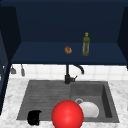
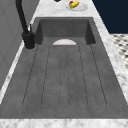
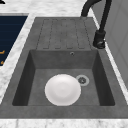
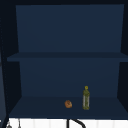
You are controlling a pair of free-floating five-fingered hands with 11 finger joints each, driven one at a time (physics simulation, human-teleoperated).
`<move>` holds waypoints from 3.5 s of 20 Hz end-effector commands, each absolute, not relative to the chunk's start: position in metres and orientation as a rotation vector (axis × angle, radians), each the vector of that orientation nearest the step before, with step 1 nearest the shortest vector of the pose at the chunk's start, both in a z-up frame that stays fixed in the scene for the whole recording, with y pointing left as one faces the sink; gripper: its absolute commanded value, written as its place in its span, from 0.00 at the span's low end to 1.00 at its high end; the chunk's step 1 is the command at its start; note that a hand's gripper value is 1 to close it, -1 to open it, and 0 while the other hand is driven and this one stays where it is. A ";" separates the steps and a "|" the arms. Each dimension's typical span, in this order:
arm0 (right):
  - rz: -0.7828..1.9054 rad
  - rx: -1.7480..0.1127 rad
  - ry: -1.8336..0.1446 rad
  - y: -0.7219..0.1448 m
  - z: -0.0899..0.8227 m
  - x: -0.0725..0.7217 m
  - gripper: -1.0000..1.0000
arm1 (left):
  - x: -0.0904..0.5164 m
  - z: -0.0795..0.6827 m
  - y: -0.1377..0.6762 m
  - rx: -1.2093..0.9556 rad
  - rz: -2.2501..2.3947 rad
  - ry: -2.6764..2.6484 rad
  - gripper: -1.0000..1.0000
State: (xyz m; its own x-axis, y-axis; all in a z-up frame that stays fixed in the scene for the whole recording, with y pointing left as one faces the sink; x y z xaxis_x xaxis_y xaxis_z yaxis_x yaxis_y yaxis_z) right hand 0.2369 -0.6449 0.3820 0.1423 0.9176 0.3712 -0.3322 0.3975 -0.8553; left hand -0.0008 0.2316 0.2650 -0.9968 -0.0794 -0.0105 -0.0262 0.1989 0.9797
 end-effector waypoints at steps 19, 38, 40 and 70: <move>1.021 -0.739 -1.049 -0.582 0.439 0.208 0.00 | -0.001 0.265 0.232 0.106 -1.959 -2.399 0.50; 1.029 -0.687 -1.027 -0.515 0.572 0.096 0.00 | -0.001 0.265 0.232 0.106 -1.959 -2.399 0.50; 1.016 -0.693 -1.020 -0.507 0.582 0.084 0.00 | -0.001 0.265 0.232 0.106 -1.959 -2.399 0.50; 0.823 -1.012 -0.754 -0.348 0.557 0.094 0.00 | -0.001 0.265 0.232 0.106 -1.959 -2.399 0.50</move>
State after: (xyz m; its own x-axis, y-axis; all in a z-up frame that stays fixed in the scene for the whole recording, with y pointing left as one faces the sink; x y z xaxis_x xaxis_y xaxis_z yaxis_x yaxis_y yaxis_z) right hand 0.0761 -0.3709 0.5631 0.5000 0.8546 0.1403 -0.2446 0.2947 -0.9237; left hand -0.0008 0.2316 0.2650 -0.9968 -0.0794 -0.0105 -0.0262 0.1989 0.9797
